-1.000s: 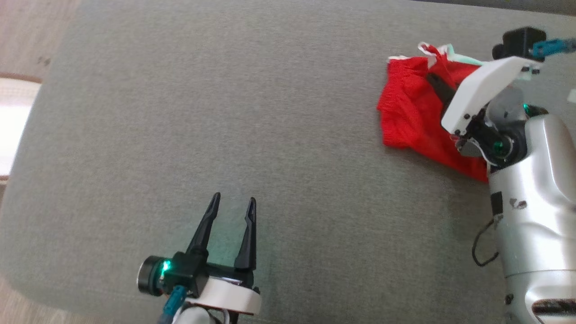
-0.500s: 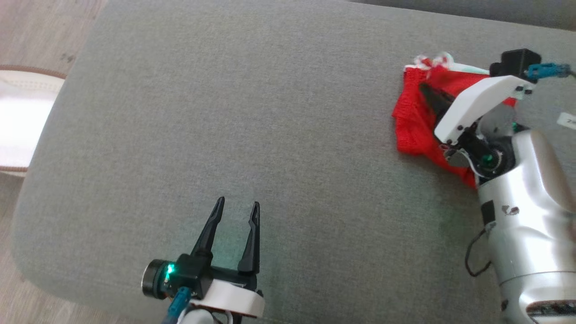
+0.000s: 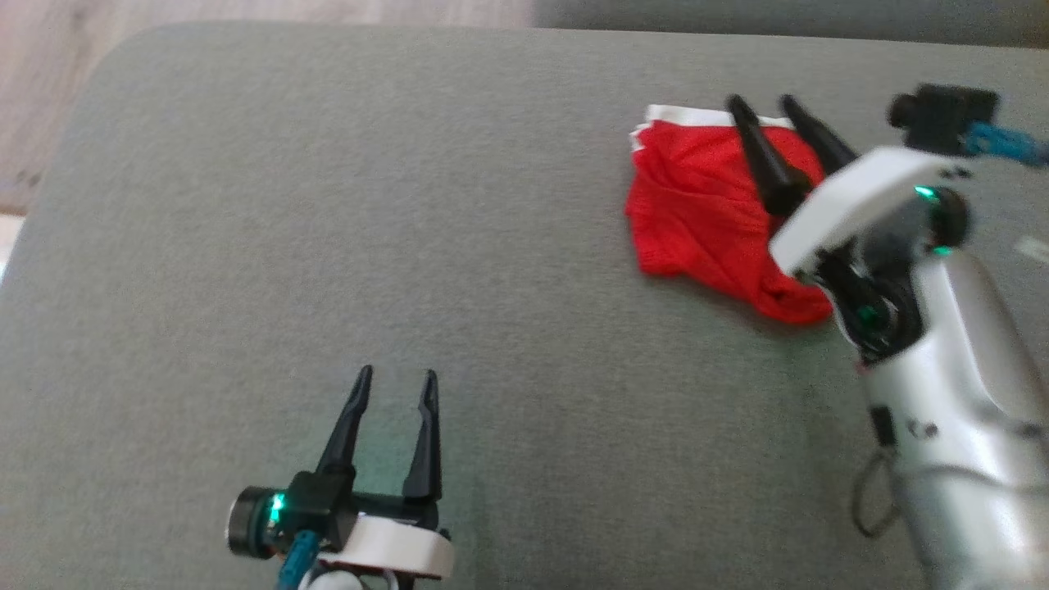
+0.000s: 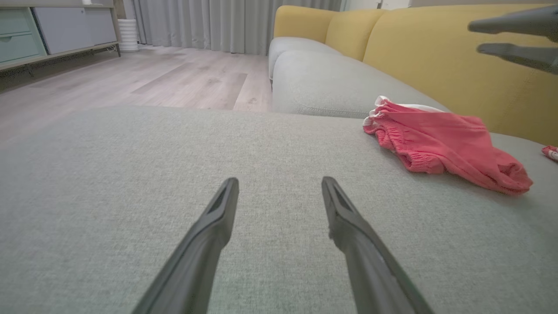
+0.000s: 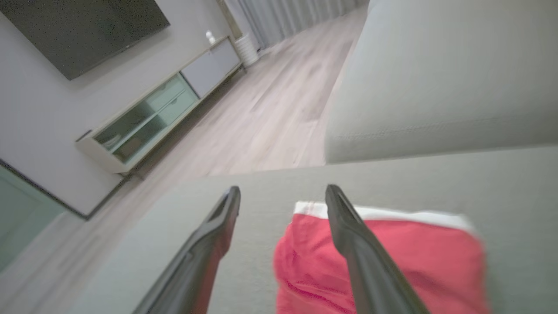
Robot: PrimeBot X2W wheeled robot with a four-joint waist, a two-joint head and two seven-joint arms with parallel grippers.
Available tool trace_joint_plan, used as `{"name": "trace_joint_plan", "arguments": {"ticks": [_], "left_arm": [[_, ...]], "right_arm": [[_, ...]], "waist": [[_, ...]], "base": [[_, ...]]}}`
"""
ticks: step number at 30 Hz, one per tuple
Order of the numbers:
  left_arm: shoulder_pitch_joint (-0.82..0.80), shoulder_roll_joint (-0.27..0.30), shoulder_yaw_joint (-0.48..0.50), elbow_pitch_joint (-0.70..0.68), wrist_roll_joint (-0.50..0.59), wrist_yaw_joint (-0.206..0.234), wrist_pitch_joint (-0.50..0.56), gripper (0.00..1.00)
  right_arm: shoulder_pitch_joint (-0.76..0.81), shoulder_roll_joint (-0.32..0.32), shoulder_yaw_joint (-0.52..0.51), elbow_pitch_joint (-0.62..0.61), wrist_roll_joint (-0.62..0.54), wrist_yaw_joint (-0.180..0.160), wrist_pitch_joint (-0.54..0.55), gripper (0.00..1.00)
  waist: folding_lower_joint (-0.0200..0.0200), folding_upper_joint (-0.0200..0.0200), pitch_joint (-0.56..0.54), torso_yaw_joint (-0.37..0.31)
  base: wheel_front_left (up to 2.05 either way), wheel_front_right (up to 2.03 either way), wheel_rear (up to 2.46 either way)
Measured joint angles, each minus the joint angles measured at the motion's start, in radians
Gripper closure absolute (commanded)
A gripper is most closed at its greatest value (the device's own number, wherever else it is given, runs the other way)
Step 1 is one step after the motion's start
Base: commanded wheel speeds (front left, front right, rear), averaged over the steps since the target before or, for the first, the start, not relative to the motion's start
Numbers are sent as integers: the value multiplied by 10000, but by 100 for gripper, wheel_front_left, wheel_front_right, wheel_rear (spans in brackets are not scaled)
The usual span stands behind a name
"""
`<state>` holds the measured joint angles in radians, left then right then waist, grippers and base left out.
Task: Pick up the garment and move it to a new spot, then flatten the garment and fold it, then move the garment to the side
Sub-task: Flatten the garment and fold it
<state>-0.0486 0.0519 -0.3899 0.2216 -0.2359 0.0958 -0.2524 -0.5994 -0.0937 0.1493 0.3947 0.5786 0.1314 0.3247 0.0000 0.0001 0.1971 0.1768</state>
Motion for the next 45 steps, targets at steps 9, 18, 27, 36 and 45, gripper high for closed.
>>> {"name": "trace_joint_plan", "arguments": {"ticks": [9, 18, 27, 36, 45], "left_arm": [[314, 25, 836, -313, 366, -6, 0, 0], [849, 31, 1526, -349, 646, -180, 0, 0], [1614, 31, 1969, -345, 809, -280, 0, 0], [1612, 25, 2180, -362, 968, -497, 0, 0], [1475, 17, 2209, -479, 1053, -621, 0, 0]], "right_arm": [[2291, -1843, 13, -1939, -2483, 0, -2487, 0], [4292, -1981, -1037, -1620, -3093, 0, -4809, 0], [5206, -1557, -1273, -635, -3335, 0, -5467, 0], [5205, -1319, -1256, -238, -3338, 0, -5641, 0], [3458, -1557, -458, -69, -3306, 0, -5323, 46]], "waist": [[-1, 0, -446, -937], [0, 0, -994, -1280], [-1, 0, -1490, -1407], [-1, 0, -1656, -1394], [1, 0, -1096, -1273]], "base": [[0, 0, 0], [0, 0, 0], [0, 0, 0], [0, 0, 0], [0, 0, 0]]}}
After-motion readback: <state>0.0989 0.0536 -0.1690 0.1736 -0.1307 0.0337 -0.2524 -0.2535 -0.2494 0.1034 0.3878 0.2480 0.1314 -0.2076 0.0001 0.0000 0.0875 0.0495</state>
